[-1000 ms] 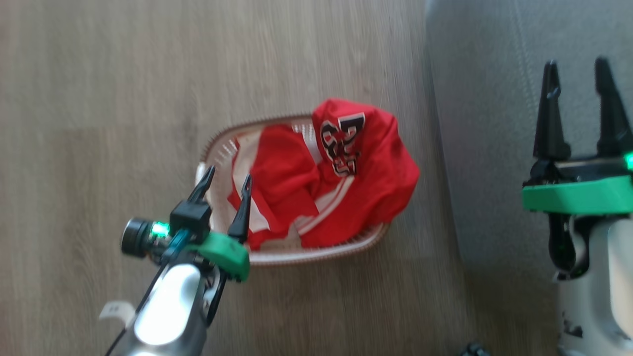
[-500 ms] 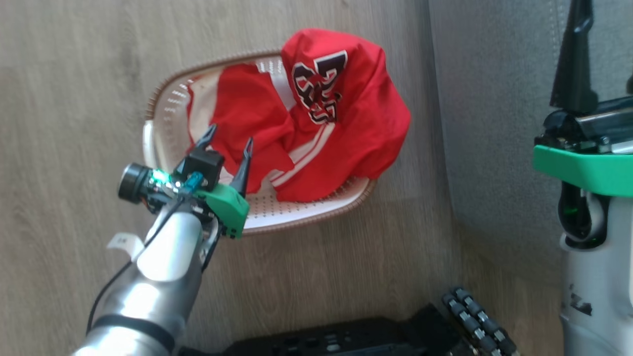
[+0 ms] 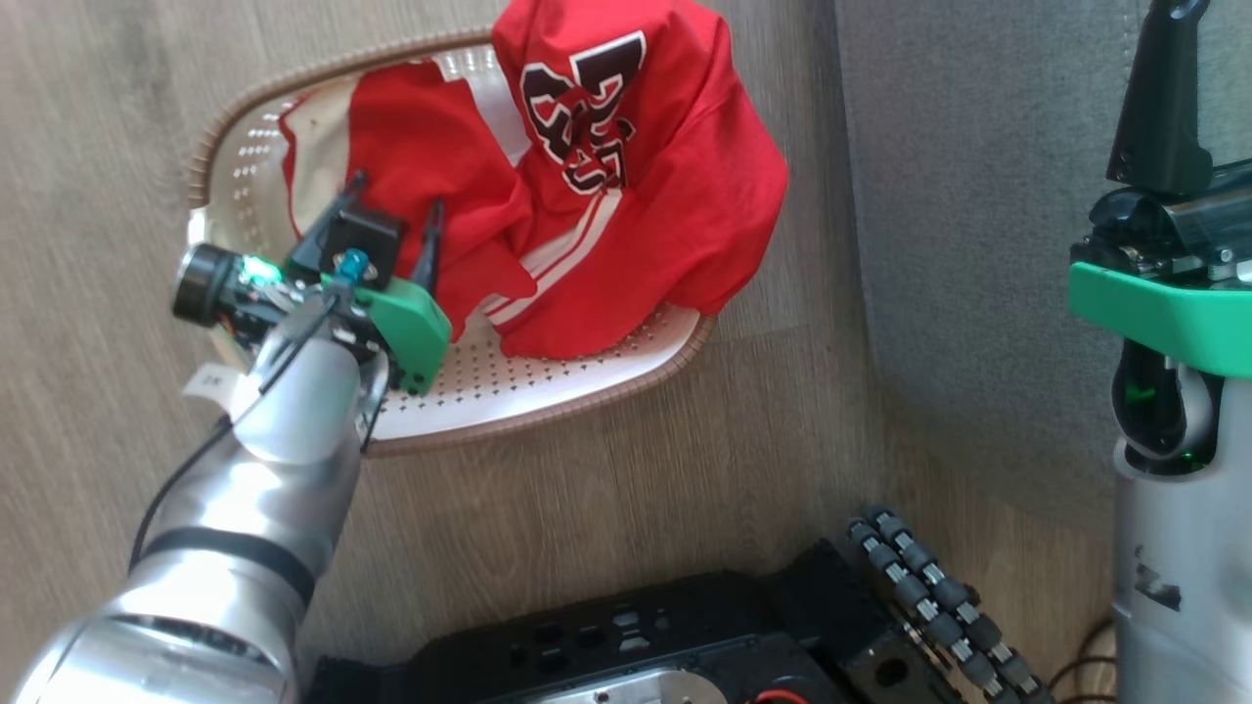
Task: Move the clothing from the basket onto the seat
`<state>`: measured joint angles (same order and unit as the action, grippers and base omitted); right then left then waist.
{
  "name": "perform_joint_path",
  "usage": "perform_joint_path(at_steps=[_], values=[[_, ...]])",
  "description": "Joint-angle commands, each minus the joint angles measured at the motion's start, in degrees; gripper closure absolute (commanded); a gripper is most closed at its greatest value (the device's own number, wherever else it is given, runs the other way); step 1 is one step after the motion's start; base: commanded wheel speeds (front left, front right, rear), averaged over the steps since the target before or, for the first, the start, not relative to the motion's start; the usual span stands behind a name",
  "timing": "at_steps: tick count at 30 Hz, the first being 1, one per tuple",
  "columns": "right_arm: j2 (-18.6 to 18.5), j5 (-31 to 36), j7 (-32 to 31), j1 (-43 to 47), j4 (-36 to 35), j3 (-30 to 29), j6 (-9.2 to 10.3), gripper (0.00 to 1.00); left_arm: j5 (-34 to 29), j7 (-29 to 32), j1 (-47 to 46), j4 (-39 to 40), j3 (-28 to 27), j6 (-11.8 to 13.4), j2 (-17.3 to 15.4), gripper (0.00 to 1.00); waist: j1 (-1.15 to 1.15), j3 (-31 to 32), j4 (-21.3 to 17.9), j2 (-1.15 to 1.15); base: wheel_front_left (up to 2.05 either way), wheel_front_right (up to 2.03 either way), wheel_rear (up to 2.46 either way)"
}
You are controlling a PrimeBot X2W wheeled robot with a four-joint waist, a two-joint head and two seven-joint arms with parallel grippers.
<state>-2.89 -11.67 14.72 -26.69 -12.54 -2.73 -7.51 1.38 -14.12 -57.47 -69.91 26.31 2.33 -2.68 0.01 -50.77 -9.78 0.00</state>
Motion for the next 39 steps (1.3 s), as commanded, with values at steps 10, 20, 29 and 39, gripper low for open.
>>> perform_joint_path(at_steps=[10,20,29,39], values=[[0.02,-0.93,0.28,0.03,-3.37,1.93,0.02,0.0,-0.44,1.54,-0.79,-2.58,0.22,1.8,-1.93,0.0,-0.01,-1.91,-1.21,0.0,0.0,0.0,0.0],[0.02,-1.13,0.28,0.09,-3.0,2.37,0.02,0.0,0.27,3.43,-0.46,-3.48,1.68,1.1,-1.12,1.0,-0.01,-0.63,-1.52,0.0,0.0,0.0,0.0],[0.02,-0.63,0.28,1.07,-1.48,2.07,0.02,0.0,2.67,1.48,1.78,-2.72,3.01,-0.79,-0.27,1.0,-0.01,4.7,0.55,0.0,0.0,0.0,0.0],[0.02,1.29,0.28,4.6,3.22,1.87,0.02,0.0,10.1,0.39,8.02,5.44,8.74,-3.91,-0.22,1.0,-0.01,15.14,4.03,0.0,0.0,0.0,0.0]])
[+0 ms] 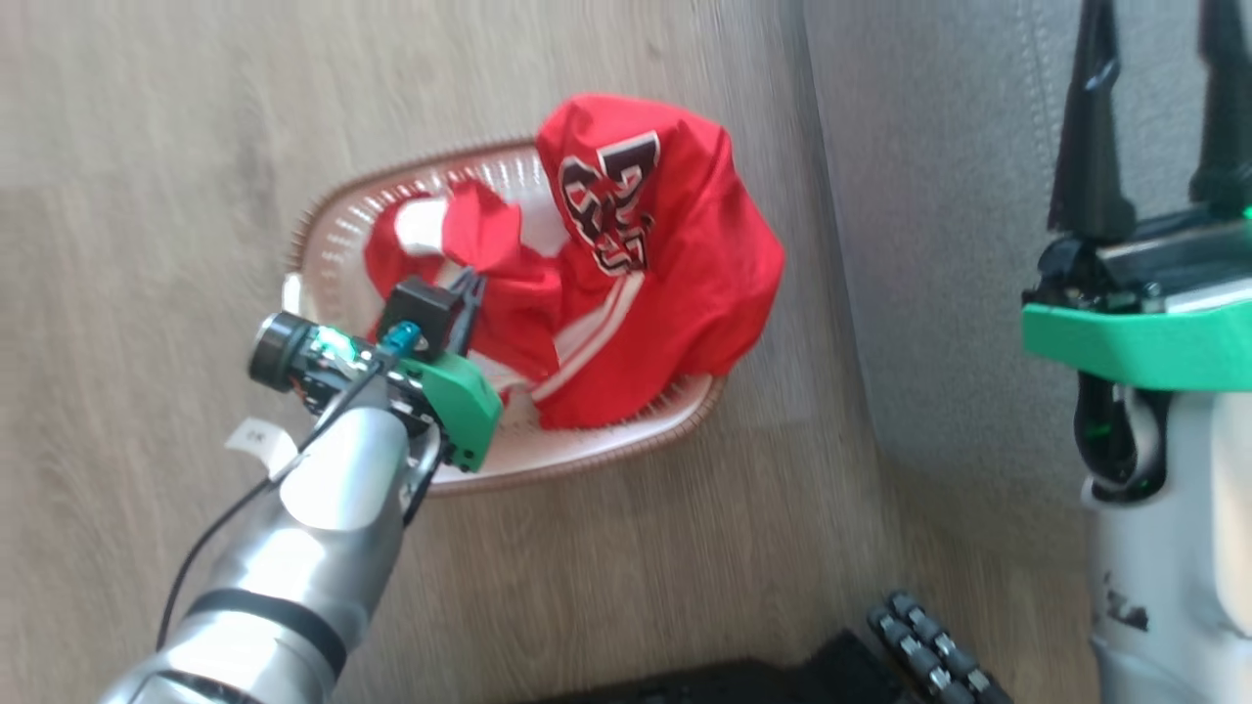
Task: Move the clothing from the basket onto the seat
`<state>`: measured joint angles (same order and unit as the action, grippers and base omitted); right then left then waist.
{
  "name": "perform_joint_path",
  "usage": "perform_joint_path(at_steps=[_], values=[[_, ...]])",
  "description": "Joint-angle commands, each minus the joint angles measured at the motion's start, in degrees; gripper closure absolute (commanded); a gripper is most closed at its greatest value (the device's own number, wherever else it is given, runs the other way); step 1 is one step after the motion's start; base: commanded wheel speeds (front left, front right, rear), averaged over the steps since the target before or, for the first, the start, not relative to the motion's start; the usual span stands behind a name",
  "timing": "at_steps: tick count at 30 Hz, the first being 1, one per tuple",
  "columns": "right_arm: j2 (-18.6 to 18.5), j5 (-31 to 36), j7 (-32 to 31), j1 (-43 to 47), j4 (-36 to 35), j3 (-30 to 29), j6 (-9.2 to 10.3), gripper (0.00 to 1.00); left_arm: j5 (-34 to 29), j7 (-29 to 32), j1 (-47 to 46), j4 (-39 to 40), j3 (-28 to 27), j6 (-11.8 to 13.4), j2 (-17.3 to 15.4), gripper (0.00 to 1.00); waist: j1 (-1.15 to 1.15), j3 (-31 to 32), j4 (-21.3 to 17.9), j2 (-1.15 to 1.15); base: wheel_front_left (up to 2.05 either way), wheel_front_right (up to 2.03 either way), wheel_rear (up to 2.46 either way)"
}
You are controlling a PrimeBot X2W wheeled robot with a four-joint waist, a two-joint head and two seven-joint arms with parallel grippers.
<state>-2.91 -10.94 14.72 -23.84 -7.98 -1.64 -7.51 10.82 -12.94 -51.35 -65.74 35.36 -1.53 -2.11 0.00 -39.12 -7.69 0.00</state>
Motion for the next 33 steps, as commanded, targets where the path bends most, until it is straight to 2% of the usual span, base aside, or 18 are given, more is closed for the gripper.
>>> perform_joint_path(at_steps=[1,11,23,33], values=[[0.03,0.86,0.28,2.32,-0.69,0.63,0.02,0.0,1.46,-0.87,2.44,1.96,0.37,-0.13,-0.77,1.0,0.0,4.71,2.38,0.0,0.0,0.0,0.0],[0.03,2.53,0.28,8.61,6.01,0.14,0.02,0.0,8.39,-1.72,7.25,6.28,5.17,-0.07,-0.77,1.0,0.0,16.73,5.79,0.0,0.0,0.0,0.0],[0.03,3.19,0.28,15.21,11.02,0.12,0.02,0.0,11.5,-2.04,11.65,12.24,7.18,0.72,-0.77,1.0,0.0,28.87,7.77,0.0,0.0,0.0,0.0],[0.03,3.22,0.28,21.07,13.89,-0.37,0.02,0.0,12.4,-1.81,11.24,13.74,7.06,-1.5,-0.78,1.0,0.0,38.39,9.43,0.0,0.0,0.0,0.0]])
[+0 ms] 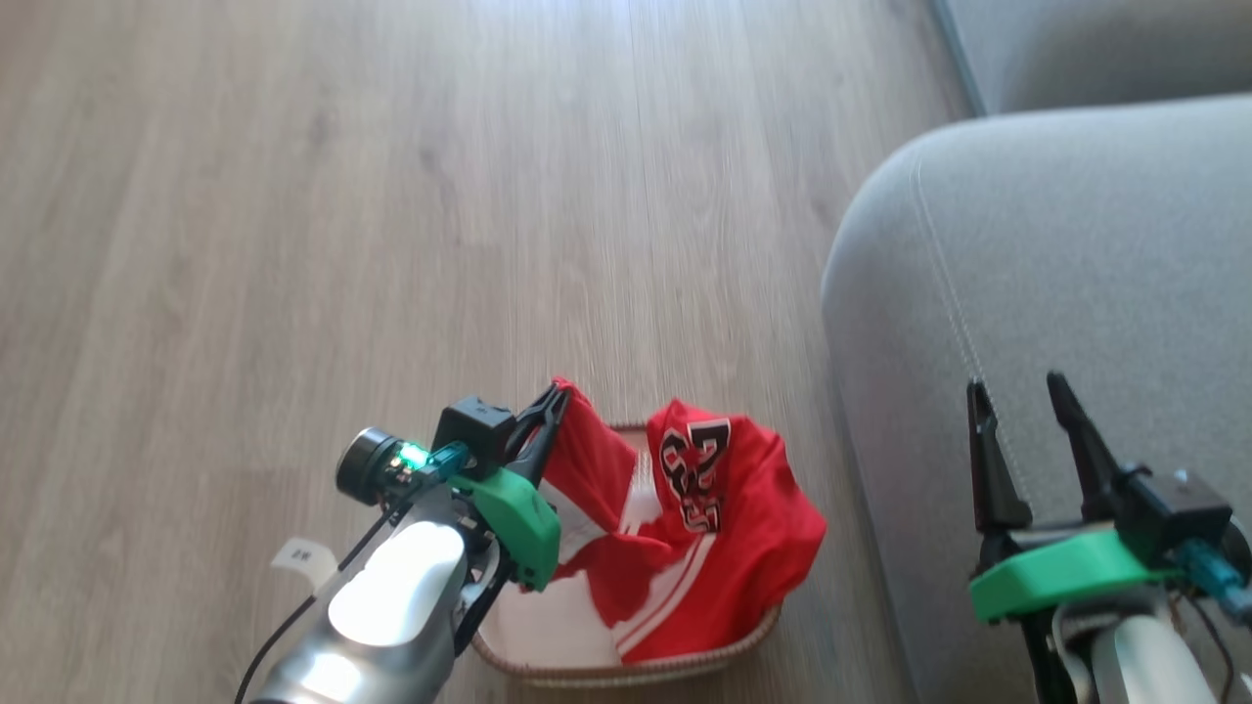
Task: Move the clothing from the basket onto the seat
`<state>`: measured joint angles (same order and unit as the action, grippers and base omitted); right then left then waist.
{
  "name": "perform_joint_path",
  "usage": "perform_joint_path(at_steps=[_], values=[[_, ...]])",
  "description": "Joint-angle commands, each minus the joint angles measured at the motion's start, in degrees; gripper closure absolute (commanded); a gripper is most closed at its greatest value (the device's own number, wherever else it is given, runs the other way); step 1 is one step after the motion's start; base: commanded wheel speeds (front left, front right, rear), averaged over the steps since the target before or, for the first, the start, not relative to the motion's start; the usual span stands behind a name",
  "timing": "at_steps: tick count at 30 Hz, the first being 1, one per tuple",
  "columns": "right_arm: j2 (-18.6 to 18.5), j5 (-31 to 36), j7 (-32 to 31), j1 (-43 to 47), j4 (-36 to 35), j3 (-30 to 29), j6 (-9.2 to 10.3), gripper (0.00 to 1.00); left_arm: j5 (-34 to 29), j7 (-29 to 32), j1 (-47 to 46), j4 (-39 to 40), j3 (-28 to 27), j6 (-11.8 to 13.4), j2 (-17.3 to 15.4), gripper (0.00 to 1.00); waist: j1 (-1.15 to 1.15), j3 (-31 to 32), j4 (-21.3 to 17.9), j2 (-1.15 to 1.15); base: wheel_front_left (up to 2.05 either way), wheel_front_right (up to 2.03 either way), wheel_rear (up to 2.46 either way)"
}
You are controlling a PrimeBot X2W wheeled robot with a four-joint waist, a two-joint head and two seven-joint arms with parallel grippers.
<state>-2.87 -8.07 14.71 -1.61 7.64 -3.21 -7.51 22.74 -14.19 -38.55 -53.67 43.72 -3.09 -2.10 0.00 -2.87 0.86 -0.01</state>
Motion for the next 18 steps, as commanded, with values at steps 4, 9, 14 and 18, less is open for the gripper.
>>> perform_joint_path(at_steps=[4,9,14,18], values=[[0.0,0.28,0.29,0.47,-1.19,1.26,0.02,0.0,1.1,2.23,-3.85,4.3,-0.23,-1.66,-0.79,1.0,0.0,4.84,1.99,0.01,0.0,0.0,0.0],[0.0,0.32,0.29,0.74,-0.71,2.53,0.02,0.0,2.32,6.12,-6.84,8.97,1.33,-2.87,-0.78,1.0,0.0,6.64,2.68,0.01,0.0,0.0,0.0],[0.0,0.5,0.29,0.63,0.51,4.68,0.02,0.0,5.06,9.86,-10.37,15.02,2.03,-3.34,-0.78,1.0,0.0,7.86,2.81,0.01,0.0,0.0,0.0],[0.0,0.65,0.29,-0.42,1.91,7.6,0.02,0.0,7.0,11.37,-11.8,18.19,2.57,-2.97,-0.78,1.0,0.0,8.48,2.48,0.01,0.0,0.0,0.0]])
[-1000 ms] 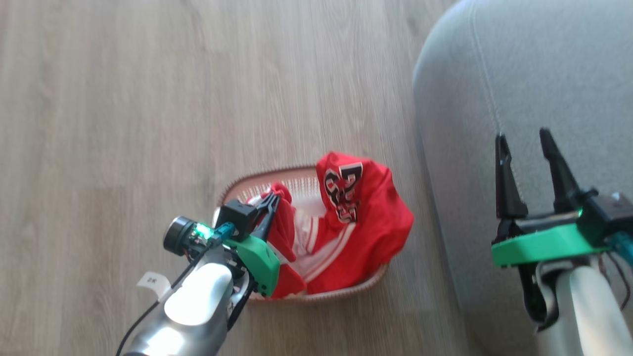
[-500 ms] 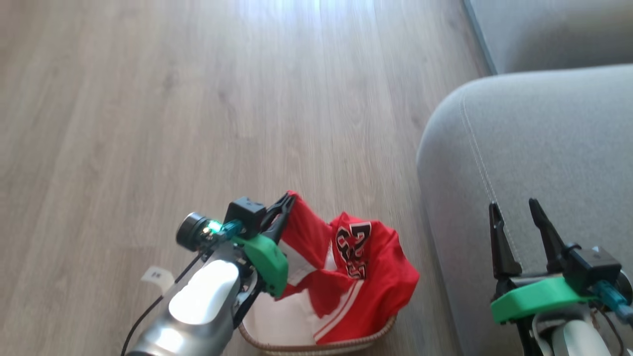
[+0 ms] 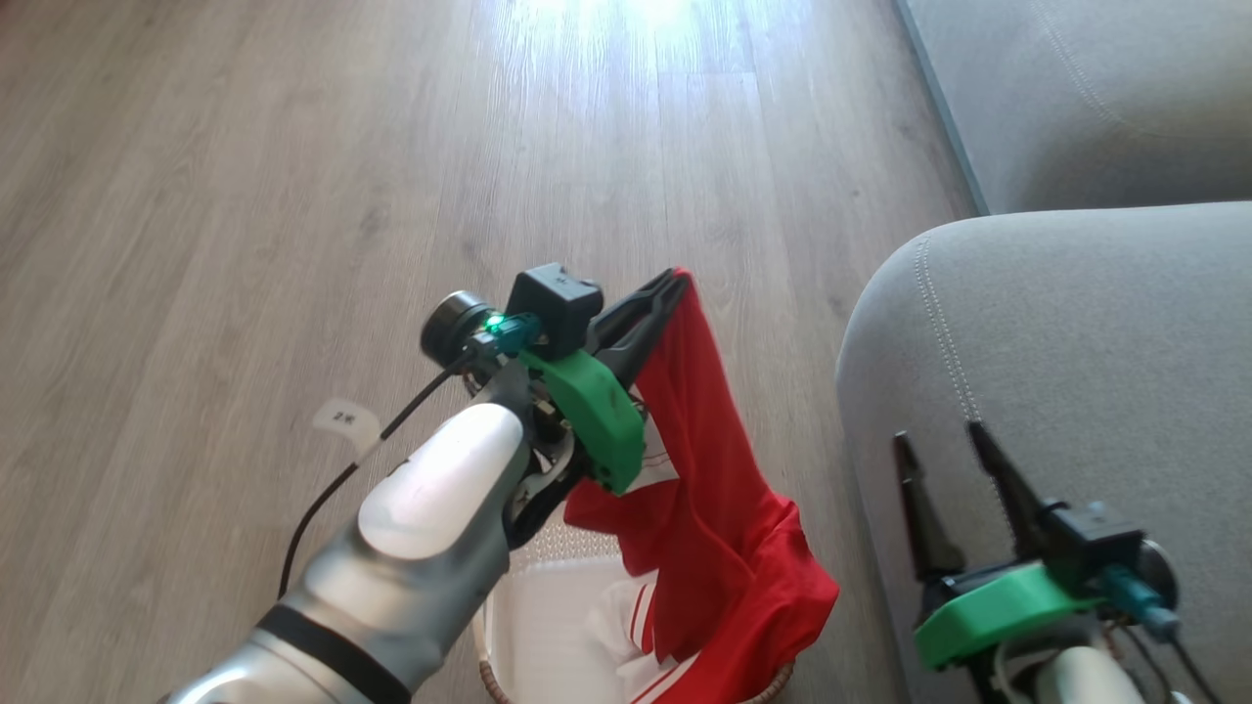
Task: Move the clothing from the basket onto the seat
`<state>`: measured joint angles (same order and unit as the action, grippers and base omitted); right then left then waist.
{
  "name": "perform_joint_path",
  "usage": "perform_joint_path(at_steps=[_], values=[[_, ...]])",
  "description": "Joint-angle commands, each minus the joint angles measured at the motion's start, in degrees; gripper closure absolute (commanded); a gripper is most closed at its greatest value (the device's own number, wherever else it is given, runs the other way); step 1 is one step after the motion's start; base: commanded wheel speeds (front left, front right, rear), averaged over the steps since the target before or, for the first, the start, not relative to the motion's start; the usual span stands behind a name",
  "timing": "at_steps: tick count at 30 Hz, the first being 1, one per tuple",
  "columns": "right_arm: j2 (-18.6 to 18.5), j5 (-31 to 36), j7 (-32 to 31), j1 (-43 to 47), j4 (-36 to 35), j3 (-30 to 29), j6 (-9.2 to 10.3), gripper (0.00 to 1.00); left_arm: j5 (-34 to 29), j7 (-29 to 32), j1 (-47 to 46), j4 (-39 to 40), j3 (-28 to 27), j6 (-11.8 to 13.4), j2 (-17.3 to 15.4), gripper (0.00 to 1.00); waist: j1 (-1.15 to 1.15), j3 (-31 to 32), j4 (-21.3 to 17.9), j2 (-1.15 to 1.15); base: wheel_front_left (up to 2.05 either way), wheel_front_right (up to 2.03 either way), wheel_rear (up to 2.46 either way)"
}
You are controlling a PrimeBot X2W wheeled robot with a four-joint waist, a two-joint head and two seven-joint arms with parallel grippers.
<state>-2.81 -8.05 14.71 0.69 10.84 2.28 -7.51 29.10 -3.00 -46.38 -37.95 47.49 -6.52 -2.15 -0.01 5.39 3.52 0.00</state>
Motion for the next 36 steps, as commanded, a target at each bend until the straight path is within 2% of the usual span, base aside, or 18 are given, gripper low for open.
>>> perform_joint_path(at_steps=[1,10,19,26,36], values=[[-0.07,0.75,0.29,-3.16,-0.78,2.91,0.02,0.0,1.09,0.39,-4.26,3.15,-0.99,0.66,-0.73,1.0,0.01,0.35,-0.27,0.0,0.0,0.0,0.0],[-0.07,2.64,0.29,-8.36,4.39,9.72,0.02,0.0,4.68,0.8,-6.02,6.96,1.35,1.89,-0.73,1.0,0.01,1.33,-0.64,0.0,0.0,0.0,0.0],[-0.35,5.24,0.29,-16.38,12.98,13.87,0.02,0.0,7.21,-0.25,-7.17,8.25,4.17,2.82,-0.73,1.0,0.01,2.16,0.28,0.0,0.0,0.0,0.0],[-3.69,0.09,0.29,-22.08,20.79,20.72,0.02,0.0,8.93,-1.21,-7.69,8.92,6.42,3.3,-0.73,1.0,0.01,2.48,1.45,0.0,0.0,0.0,0.0],[-6.51,-11.74,0.29,-28.7,26.66,36.81,0.02,0.0,10.85,-2.35,-8.69,8.46,8.72,3.91,-0.73,1.0,0.01,2.25,2.72,0.0,0.0,0.0,0.0]])
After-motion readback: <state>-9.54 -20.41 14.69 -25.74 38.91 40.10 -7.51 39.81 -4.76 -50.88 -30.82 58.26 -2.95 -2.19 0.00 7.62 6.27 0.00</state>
